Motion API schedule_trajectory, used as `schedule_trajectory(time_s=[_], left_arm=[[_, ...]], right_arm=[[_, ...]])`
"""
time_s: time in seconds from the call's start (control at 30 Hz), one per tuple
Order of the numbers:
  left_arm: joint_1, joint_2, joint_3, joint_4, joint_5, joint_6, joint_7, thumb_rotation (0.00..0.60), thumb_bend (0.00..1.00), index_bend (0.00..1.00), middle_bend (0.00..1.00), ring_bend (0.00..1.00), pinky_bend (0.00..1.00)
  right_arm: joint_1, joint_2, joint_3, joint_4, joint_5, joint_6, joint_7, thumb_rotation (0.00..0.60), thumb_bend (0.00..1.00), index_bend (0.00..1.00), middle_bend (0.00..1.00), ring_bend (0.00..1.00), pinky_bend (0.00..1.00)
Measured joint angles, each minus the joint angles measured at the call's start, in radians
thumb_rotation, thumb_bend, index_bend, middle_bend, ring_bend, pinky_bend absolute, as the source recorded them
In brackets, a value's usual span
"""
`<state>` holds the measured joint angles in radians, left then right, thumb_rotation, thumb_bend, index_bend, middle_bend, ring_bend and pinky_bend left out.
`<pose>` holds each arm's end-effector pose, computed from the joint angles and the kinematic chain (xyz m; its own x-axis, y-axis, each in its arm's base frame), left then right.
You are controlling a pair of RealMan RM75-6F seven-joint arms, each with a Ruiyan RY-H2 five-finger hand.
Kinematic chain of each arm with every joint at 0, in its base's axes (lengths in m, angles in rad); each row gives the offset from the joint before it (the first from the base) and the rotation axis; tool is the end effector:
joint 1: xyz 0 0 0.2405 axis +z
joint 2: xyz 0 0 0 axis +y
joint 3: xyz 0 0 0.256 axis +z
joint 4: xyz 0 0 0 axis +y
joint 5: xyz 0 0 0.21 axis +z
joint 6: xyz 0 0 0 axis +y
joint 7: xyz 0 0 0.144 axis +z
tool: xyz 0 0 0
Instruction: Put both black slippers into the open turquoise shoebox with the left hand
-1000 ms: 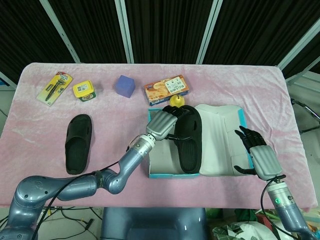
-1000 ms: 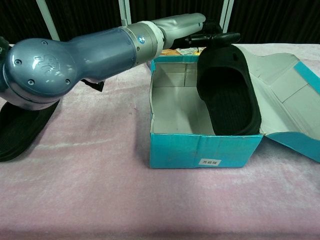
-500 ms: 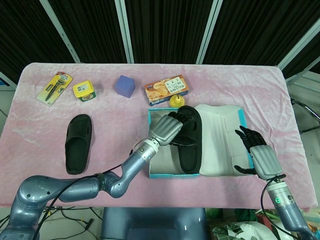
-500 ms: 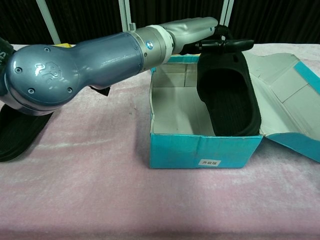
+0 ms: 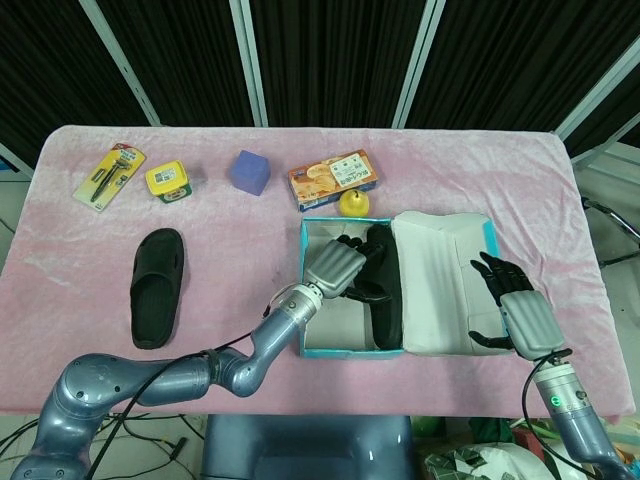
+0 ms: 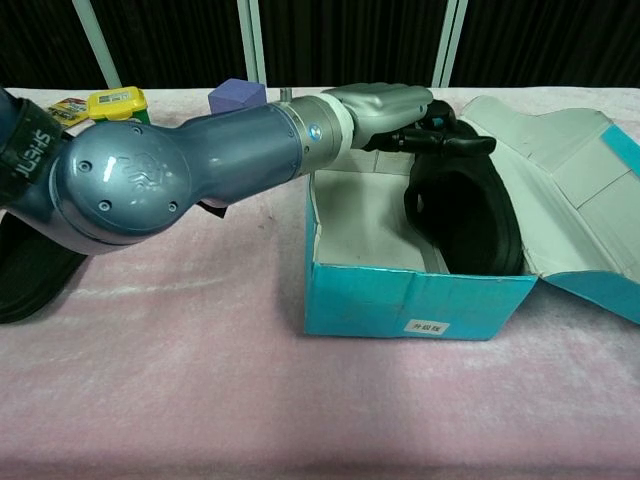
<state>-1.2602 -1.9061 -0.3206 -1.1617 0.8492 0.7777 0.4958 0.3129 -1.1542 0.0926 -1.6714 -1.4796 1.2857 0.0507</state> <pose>0.0416 0.3742 -0.1155 0.5072 0.2497 0.8249 0.7408 -0.6154 -0.2692 -0.2536 -0.2504 0.1225 0.2802 -0.1053 0.9541 -0.9441 -0.2098 0.2541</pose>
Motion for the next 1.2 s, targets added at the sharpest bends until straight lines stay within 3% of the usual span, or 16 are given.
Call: schedule_trajectory(time_s=[0.37,0.57,1.0,1.07,1.2], left_arm=[[0.003,-0.005,0.008,-0.004,-0.015,0.006,0.007,0.0,0.0,0.12,0.22,0.19,0.24],[0.016,0.03,0.013,-0.052,-0.025,0.011,0.016,0.0,0.0,0.08,0.08,0.0,0.17],[0.12,0.167,0.016,-0.257,0.14,0.135,-0.105,0.0,0.0,0.09,0.09,0.01,0.18],[0.141,0.197,0.022,-0.303,0.145,0.165,-0.098,0.047,0.0,0.09,0.09,0.02,0.18],[0.189,0.265,0.043,-0.41,0.136,0.251,-0.02,0.273,0.02,0.09,0.11,0.02,0.18]], right_arm=[[-0.002,-0.001,-0.001,0.002,0.0,0.001,0.0,0.6,0.03,0.0,0.0,0.0,0.07],[-0.004,-0.001,-0.002,0.001,0.0,0.003,-0.002,0.6,0.03,0.0,0.0,0.0,0.07],[0.004,-0.006,0.005,0.001,0.005,-0.005,-0.002,0.6,0.03,0.0,0.0,0.0,0.07],[0.004,-0.007,0.007,0.006,0.007,-0.005,0.003,0.6,0.03,0.0,0.0,0.0,0.07],[0.004,-0.007,0.01,0.02,0.012,-0.005,0.019,0.6,0.03,0.0,0.0,0.0,0.07]])
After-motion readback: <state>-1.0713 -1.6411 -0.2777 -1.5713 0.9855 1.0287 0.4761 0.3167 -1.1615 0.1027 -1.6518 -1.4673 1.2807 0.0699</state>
